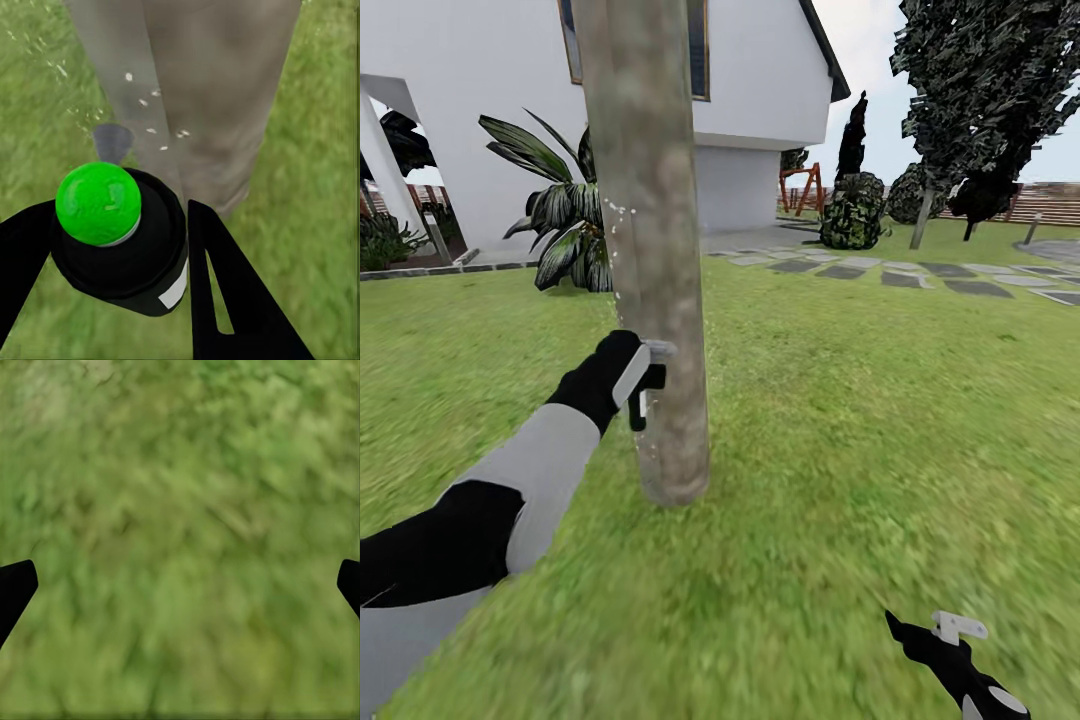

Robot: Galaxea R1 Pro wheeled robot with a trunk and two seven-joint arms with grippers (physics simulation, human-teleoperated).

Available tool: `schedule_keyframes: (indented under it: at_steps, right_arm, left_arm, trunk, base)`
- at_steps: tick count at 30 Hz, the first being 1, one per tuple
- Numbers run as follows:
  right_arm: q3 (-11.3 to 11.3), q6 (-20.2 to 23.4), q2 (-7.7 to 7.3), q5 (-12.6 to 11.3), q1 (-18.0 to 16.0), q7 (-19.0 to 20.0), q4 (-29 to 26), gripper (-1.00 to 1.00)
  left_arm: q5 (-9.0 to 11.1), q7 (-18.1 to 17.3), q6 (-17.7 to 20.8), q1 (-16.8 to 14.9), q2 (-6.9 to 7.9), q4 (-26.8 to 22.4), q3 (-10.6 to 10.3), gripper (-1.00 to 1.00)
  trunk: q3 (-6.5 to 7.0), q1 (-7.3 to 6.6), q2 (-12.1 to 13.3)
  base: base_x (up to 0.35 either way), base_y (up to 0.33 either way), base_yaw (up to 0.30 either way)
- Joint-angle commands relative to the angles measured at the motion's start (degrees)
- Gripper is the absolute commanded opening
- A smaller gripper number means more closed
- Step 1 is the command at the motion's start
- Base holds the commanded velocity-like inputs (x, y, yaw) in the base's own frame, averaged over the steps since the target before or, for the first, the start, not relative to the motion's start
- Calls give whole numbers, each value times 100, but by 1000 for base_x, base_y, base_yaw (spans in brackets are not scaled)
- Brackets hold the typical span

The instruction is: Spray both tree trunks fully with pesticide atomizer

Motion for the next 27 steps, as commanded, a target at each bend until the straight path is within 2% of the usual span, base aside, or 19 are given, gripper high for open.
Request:
schedule_keyframes:
  at_steps: [1, 5, 7, 10, 17, 18, 22, 27]
  right_arm:
    - [0, 0, 0, -1, 0, 0, 3, 100]
    - [0, 0, 0, -3, 0, 0, 9, 100]
    - [0, 0, -1, -5, 3, 0, 9, 100]
    - [0, 0, 0, -1, 2, 0, 9, 100]
    - [0, 0, -1, 2, 0, 0, 9, 100]
    - [0, 0, 0, 3, 2, 0, 9, 100]
    - [0, 0, 0, 3, 0, 0, 9, 100]
    - [0, 0, -1, 3, 0, 0, 9, 100]
  left_arm:
    - [6, 0, 48, -79, -1, 1, 1, -100]
    - [10, 3, 156, -647, -11, 7, 1, -100]
    - [10, 2, 341, -963, -12, 9, 1, -100]
    - [24, 12, 427, -1682, -27, 38, 1, -100]
    - [34, 17, 445, -2465, -132, 70, 1, -100]
    - [37, 17, 450, -2677, -184, 91, 1, -100]
    - [43, 17, 453, -2886, -213, 322, 1, -100]
    - [33, 2, 425, -2886, -211, 1194, -23, -100]
  trunk:
    - [-1, 1, 1]
    - [-1, 1, 1]
    - [-1, 1, 1]
    - [-1, 1, 1]
    - [-1, 1, 1]
    - [-1, 1, 1]
    - [-1, 1, 1]
    - [-1, 1, 1]
  base:
    - [0, 0, 0]
    - [0, 0, 0]
    - [0, 0, 0]
    - [0, 0, 0]
    - [0, 0, 0]
    - [0, 0, 0]
    - [0, 0, 0]
    - [0, 0, 0]
